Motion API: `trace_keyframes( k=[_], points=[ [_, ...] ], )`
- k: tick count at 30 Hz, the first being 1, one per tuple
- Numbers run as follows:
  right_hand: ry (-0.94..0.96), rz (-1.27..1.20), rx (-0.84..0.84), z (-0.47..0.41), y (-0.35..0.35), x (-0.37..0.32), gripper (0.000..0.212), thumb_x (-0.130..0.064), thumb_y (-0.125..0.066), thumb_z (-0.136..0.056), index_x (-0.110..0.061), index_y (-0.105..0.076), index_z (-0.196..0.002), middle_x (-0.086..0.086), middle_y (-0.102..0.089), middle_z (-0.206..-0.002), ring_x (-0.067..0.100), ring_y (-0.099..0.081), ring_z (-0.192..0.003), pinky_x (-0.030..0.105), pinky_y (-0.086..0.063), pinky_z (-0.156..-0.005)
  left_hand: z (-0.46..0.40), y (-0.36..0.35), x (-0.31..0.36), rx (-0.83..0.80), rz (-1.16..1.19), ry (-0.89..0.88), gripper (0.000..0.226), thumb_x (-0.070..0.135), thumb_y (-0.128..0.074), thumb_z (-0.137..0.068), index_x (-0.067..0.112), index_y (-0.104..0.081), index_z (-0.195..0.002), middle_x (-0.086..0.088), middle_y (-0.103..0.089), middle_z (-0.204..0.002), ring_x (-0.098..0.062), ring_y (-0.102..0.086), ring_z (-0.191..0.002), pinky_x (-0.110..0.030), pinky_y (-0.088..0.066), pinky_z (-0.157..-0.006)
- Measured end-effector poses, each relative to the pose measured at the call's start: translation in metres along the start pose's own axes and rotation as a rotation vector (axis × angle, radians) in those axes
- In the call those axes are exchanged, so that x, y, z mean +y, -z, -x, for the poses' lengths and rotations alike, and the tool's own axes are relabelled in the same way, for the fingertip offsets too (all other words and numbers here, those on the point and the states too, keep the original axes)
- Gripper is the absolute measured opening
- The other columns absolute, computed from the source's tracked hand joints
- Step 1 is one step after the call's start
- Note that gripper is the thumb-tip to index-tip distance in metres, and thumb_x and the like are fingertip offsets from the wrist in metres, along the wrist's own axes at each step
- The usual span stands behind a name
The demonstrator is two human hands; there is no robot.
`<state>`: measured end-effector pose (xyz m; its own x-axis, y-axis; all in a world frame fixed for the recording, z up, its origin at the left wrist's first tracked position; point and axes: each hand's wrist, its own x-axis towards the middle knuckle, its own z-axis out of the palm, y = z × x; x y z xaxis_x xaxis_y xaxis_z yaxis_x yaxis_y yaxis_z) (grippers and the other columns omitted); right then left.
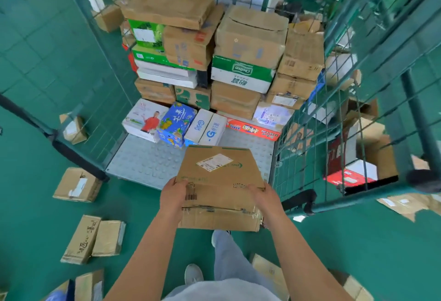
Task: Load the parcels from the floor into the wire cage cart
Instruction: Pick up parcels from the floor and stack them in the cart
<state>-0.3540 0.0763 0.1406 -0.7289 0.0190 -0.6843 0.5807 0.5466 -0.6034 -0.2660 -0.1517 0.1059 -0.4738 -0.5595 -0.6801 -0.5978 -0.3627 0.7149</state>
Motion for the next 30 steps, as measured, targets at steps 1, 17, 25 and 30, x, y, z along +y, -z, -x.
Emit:
trace_keyframes(
  k=[1,17,25,30],
  points=[
    [-0.020,-0.008,0.003,-0.014,0.002,-0.003,0.034,-0.044,-0.060,-0.095,-0.025,-0.049,-0.121,-0.003,-0.057,-0.117,0.022,-0.056,-0.104,0.039,-0.049,-0.097,-0.010,-0.010,0.006,-0.018,-0.016,0.005,0.016,0.027,-0.058,-0.097,0.026,-0.071,-0.106,0.001,-0.074,-0.106,-0.022,-0.068,-0.100,-0.039,-0.055,-0.090],
    [-0.412,-0.136,0.022,-0.298,0.009,0.015,0.050,-0.055,-0.058,-0.076,-0.038,-0.058,-0.122,-0.002,-0.069,-0.104,0.019,-0.060,-0.093,0.040,-0.054,-0.086,-0.261,-0.185,0.040,-0.144,-0.438,0.204,0.033,0.049,-0.061,-0.063,0.043,-0.076,-0.092,0.005,-0.078,-0.098,-0.020,-0.074,-0.094,-0.048,-0.059,-0.093],
    [-0.458,-0.264,0.104,-0.438,-0.018,0.038,0.039,-0.035,-0.058,-0.099,-0.030,-0.056,-0.137,0.000,-0.063,-0.112,0.017,-0.065,-0.079,0.040,-0.063,-0.078,-0.378,-0.271,0.019,-0.198,-0.544,0.175,0.026,0.022,-0.058,-0.104,0.033,-0.064,-0.126,0.009,-0.067,-0.106,-0.003,-0.058,-0.086,-0.023,-0.043,-0.066],
    [-0.471,-0.392,0.120,-0.520,-0.055,0.067,0.022,-0.014,-0.054,-0.103,-0.031,-0.051,-0.117,0.000,-0.051,-0.075,0.008,-0.043,-0.045,0.023,-0.036,-0.048,-0.461,-0.301,-0.018,-0.174,-0.579,0.182,0.041,0.028,-0.052,-0.105,0.041,-0.052,-0.144,0.003,-0.062,-0.126,-0.007,-0.058,-0.091,-0.026,-0.046,-0.071]
  ],
)
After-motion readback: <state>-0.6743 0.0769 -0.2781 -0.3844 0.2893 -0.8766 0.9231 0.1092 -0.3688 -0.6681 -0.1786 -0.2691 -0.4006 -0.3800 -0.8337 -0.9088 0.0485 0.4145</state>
